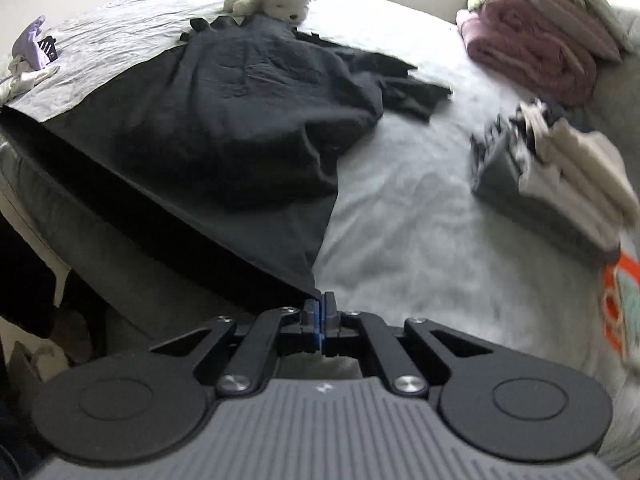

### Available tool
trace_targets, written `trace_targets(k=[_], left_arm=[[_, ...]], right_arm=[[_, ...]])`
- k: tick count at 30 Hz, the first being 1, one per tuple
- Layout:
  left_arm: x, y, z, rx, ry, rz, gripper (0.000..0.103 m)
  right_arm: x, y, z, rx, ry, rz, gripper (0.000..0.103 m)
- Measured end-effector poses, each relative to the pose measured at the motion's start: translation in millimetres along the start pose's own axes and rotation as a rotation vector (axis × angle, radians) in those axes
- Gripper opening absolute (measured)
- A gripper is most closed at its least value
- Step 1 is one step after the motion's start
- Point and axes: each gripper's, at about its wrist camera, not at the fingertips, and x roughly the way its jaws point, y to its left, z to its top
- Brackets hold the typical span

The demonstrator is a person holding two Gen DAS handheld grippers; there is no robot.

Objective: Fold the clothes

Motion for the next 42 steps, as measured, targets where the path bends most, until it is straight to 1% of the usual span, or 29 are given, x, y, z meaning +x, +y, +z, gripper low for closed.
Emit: trace_targets(k=[6,8,12,18,20,22,27,29,32,33,34,36,37,38,39,40,42], left_arm=[[2,-7,-23,0.048,-0.011,0.012,0.002],[1,-9,-24,0.062,-0.018,0.012,0.003],[-1,-15,-26,0.088,-0.023,0.017,0.002],[-14,-1,-14,-0.057,-0.071,-0.063,0.002],[-15,-5,-17,-0.059,-0.071,-0.059,0.002],[-15,-21,-27,0.045,-0.071,0.006,0.002],[-9,-72,-45,0.394,-0.081,0.133,0.003],[-4,-80,-43,0.452,-0.087,0.164,0.003],[1,-75,-36,0.419,-0.072,0.143,0.003],[4,-74,-35,0.414,-0.066,0.141,0.003],[5,-75,-36,0.419,-0.059,0.142,0.003],[9,-79,-38,0.437,-0.047,0.147,0.003],[11,-81,-39,0.446,-0.040,0.148,0.003],[12,-83,-40,0.455,-0.033,0.148,0.004],[14,-84,-40,0.461,-0.026,0.148,0.005],[16,-85,-41,0.467,-0.018,0.149,0.007],[17,-87,-43,0.481,-0.007,0.146,0.007]], right_arm=[[7,11,-22,0.007,0.044,0.009,0.000],[5,11,-31,0.013,0.052,0.014,0.000],[2,18,-31,-0.020,0.037,-0.017,0.000],[-20,3,-10,-0.021,-0.037,-0.049,0.000],[-22,1,-8,-0.030,-0.039,-0.058,0.000],[-20,6,-14,-0.047,-0.011,-0.042,0.000],[-11,12,-24,-0.031,-0.005,-0.067,0.000],[-8,14,-28,-0.023,-0.006,-0.080,0.001],[-5,14,-32,-0.008,-0.008,-0.095,0.007],[-4,13,-34,0.004,-0.008,-0.096,0.013],[-3,11,-35,0.016,-0.008,-0.096,0.016],[-3,12,-37,0.009,-0.010,-0.096,0.016],[-3,14,-38,-0.002,-0.012,-0.096,0.016],[-3,17,-38,-0.015,-0.013,-0.097,0.013],[-3,17,-39,-0.004,-0.014,-0.096,0.003],[-3,14,-39,0.028,-0.015,-0.093,0.001],[-3,8,-39,0.103,-0.017,-0.087,0.000]])
